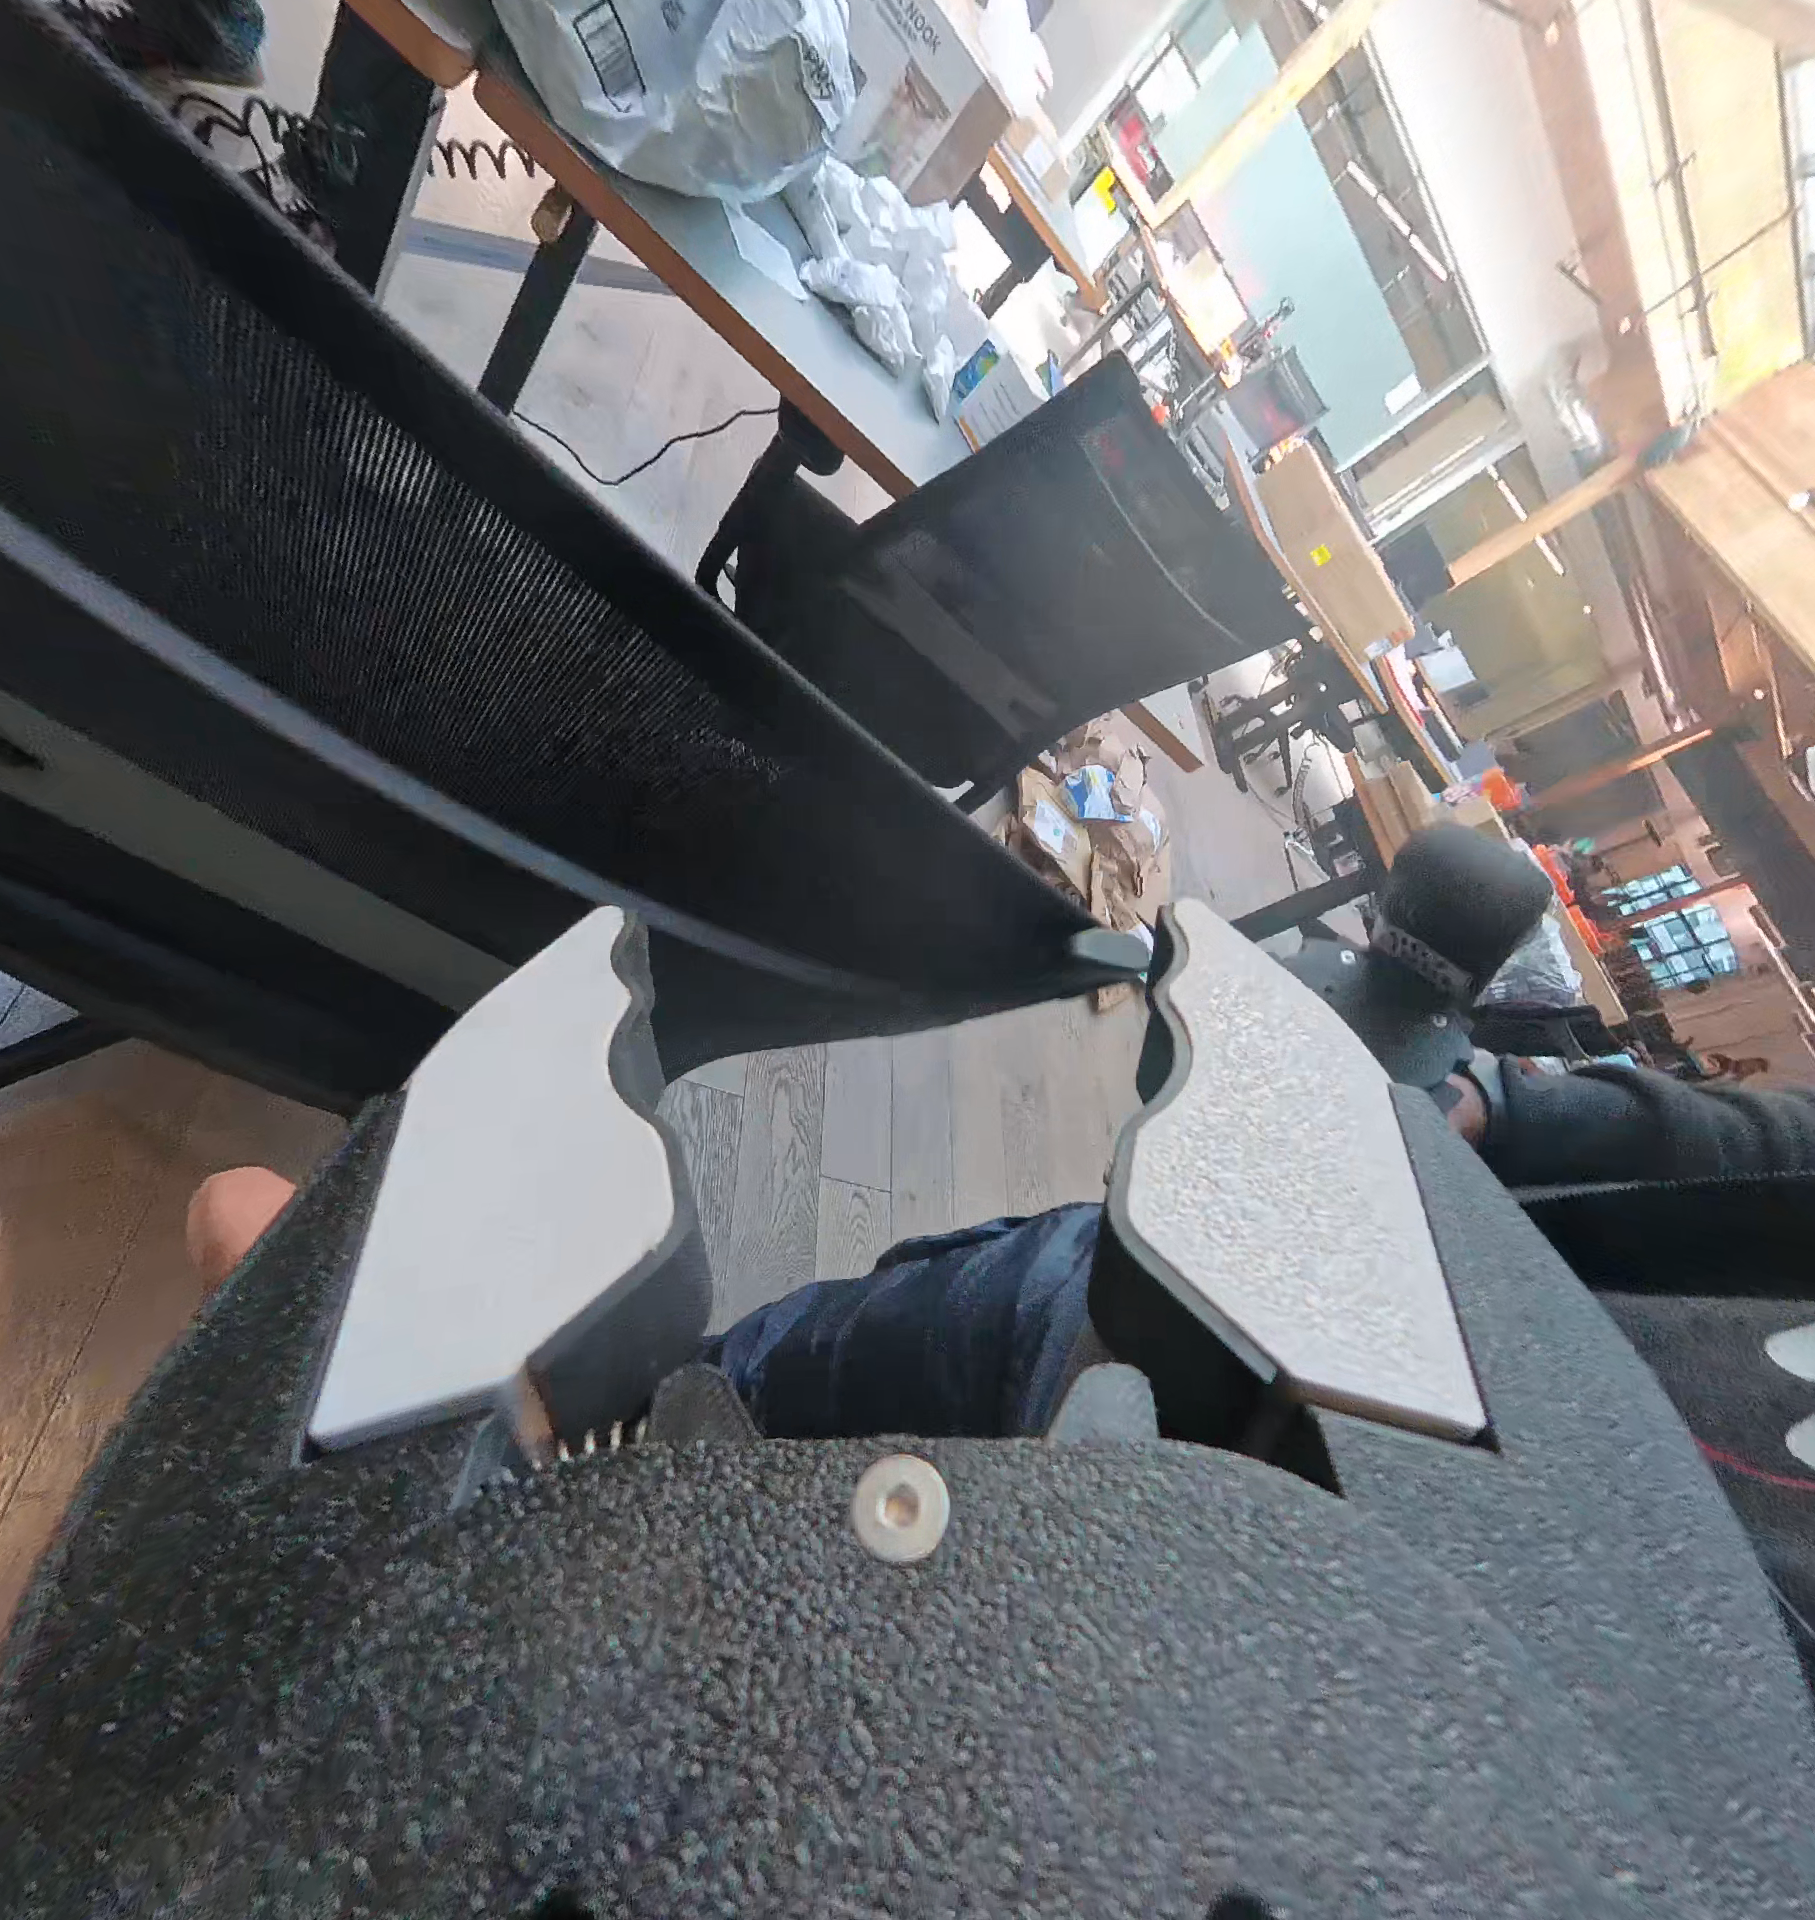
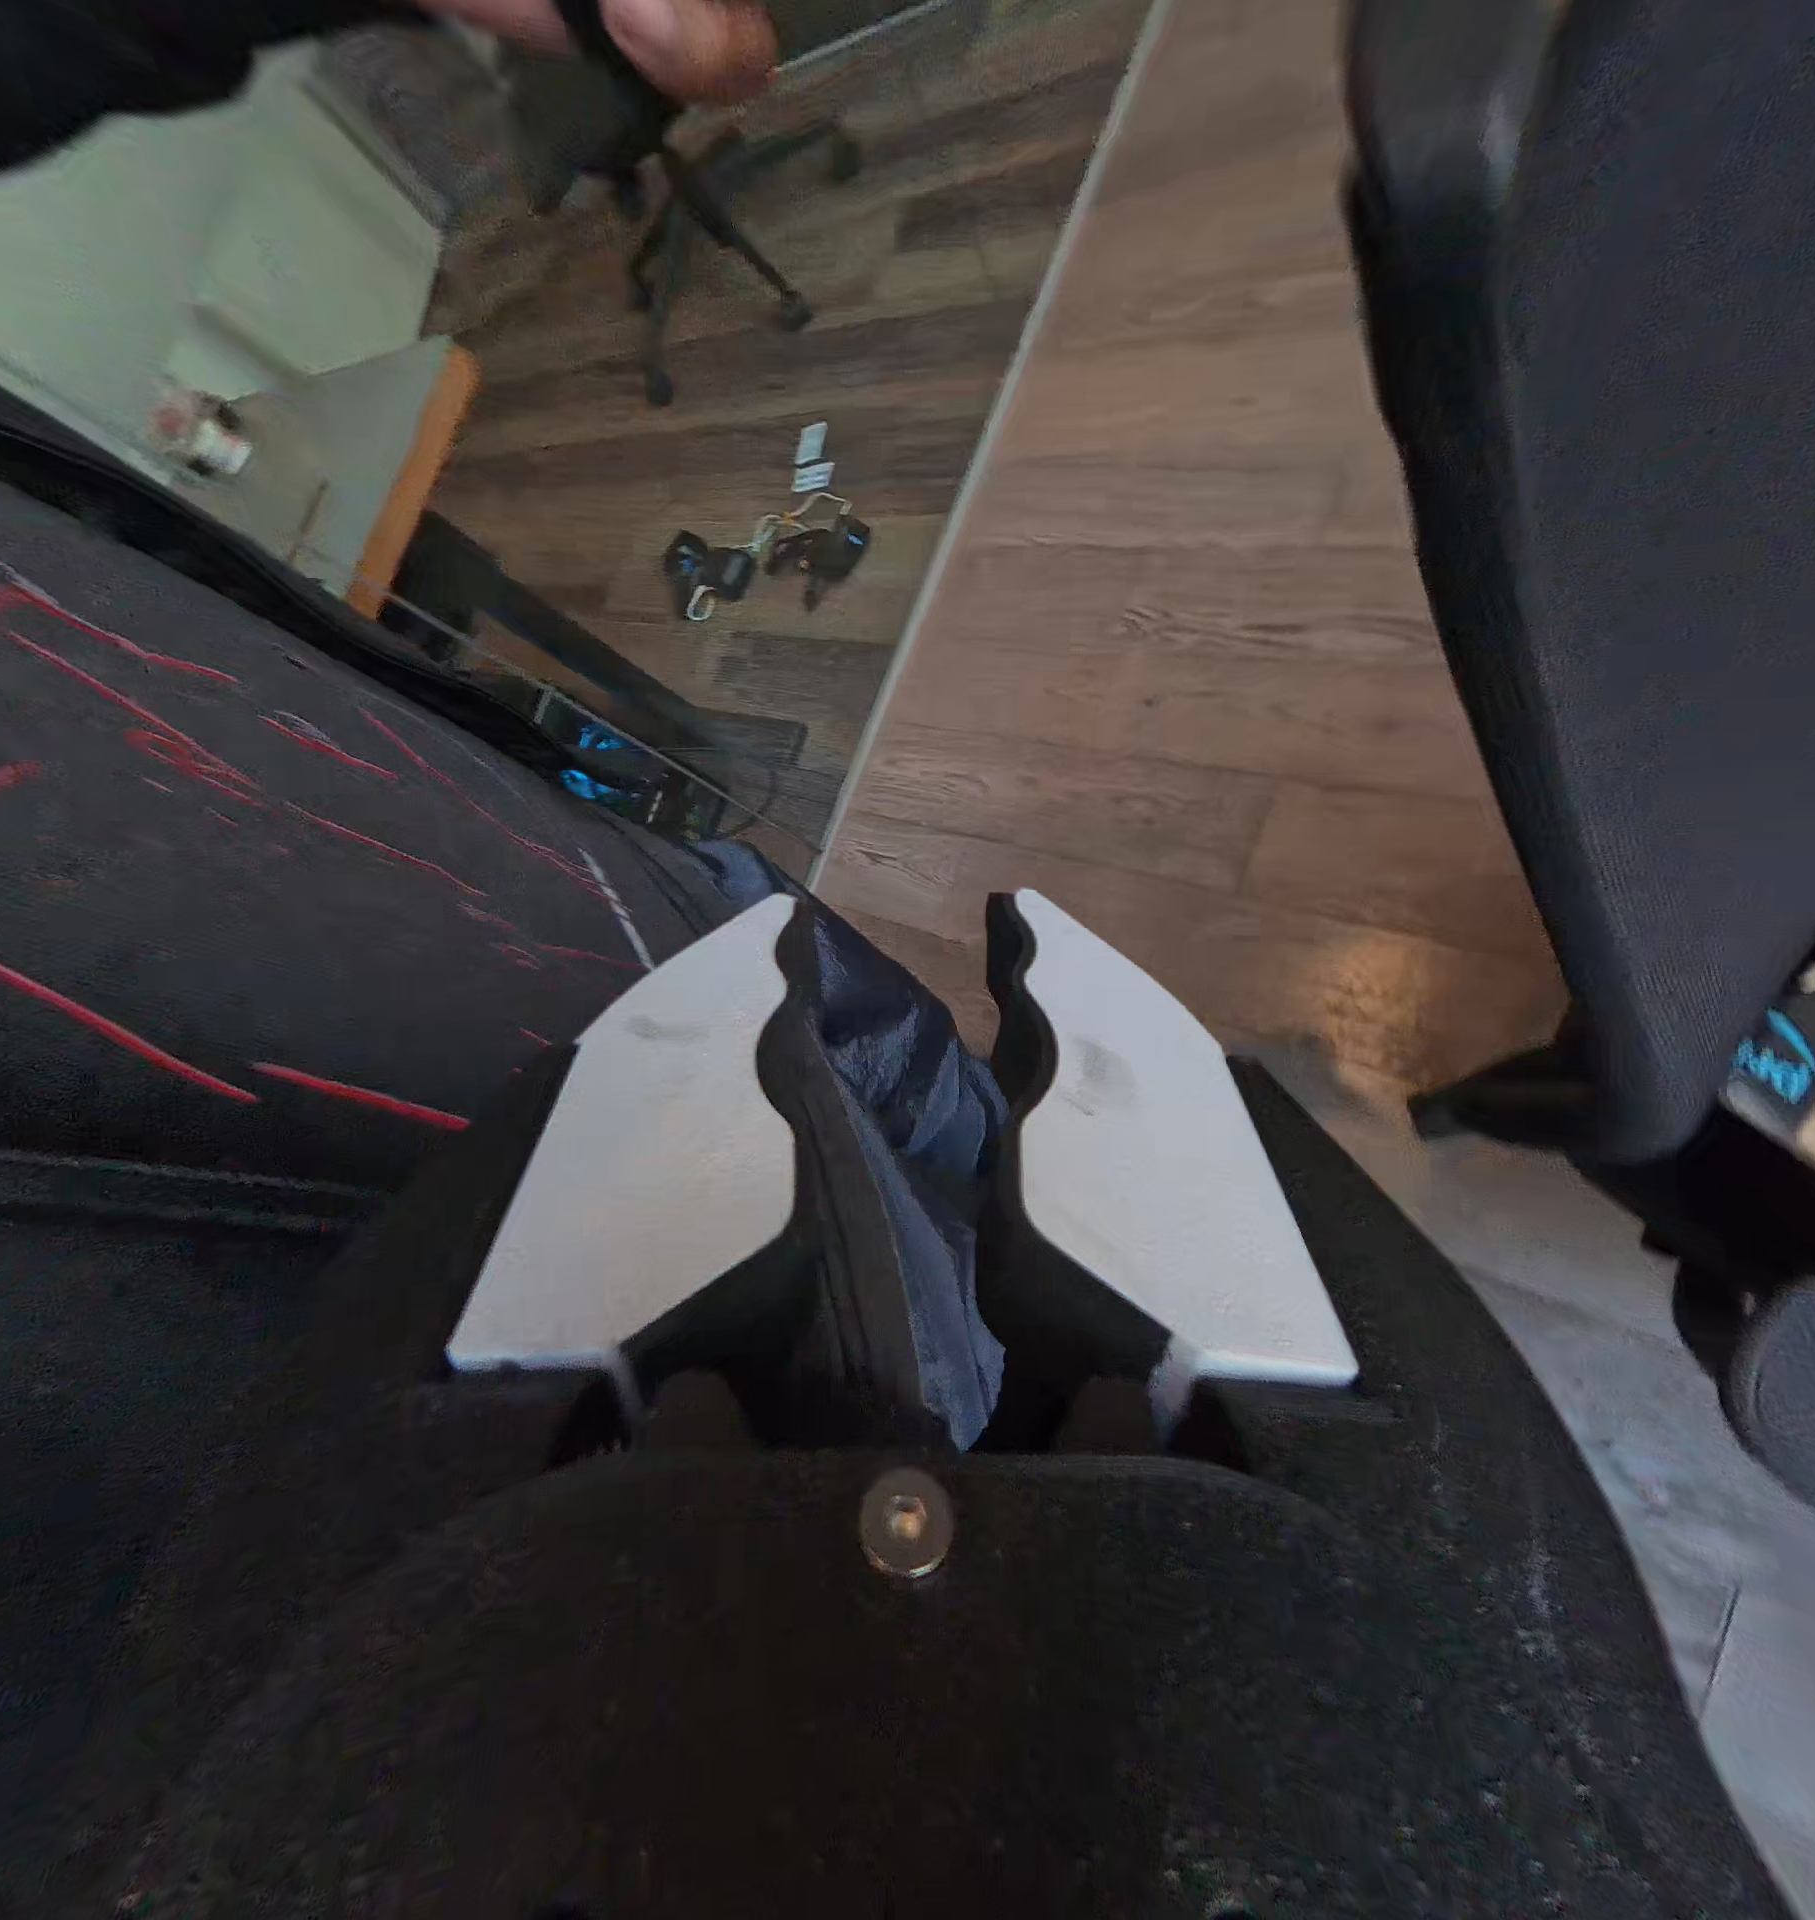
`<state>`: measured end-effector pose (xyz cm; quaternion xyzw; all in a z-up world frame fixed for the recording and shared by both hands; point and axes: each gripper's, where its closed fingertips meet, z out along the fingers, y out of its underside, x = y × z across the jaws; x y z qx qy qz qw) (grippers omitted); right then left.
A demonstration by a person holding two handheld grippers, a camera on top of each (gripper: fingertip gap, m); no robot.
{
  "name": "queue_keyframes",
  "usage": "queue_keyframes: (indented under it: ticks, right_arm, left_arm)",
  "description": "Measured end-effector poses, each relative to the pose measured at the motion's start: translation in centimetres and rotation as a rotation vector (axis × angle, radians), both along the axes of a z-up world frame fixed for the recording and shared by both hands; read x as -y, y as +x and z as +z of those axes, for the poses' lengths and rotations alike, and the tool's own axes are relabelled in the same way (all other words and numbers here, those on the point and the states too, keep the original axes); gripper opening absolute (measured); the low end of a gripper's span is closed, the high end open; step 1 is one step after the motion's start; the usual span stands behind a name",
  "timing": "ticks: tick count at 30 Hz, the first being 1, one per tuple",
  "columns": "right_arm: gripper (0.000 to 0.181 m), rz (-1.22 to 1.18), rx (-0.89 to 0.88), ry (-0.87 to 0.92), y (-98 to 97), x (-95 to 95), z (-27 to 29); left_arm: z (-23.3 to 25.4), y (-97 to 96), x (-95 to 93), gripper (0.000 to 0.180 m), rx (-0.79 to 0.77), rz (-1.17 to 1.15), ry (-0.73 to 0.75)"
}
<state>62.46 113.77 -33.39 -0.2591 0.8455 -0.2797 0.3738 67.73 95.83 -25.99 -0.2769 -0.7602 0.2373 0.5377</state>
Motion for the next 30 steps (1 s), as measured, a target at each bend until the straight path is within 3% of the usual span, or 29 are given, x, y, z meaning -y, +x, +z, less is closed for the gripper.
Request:
queue_keyframes:
  ticks: [7,13,18,21,26,30]
  right_arm:
    - [0.034,-0.367,-0.039,0.198,-11.7,-8.9,-7.6]
    - [0.034,-0.538,0.106,0.306,-20.3,-13.3,-10.8]
    - [0.037,-0.460,0.091,0.346,-28.2,-14.8,-12.0]
    - [0.038,-0.426,0.055,0.366,-32.4,-15.3,-12.5]
    - [0.038,-0.469,0.042,0.302,-37.7,-12.1,-11.5]
    - [0.039,-0.472,0.019,0.259,-40.2,-7.6,-10.6]
  left_arm:
    - [-0.1,-7.7,2.6,0.095,0.001,0.094,0.116]
    - [-3.3,-11.1,3.6,0.092,0.259,0.221,0.080]
    - [-5.8,-11.1,5.3,0.066,0.454,0.338,0.072]
    - [-7.1,-10.4,6.1,0.060,0.555,0.361,0.076]
    - [-9.0,-10.3,7.7,0.046,0.677,0.366,0.126]
    - [-10.5,-9.8,8.5,0.023,0.762,0.392,0.177]
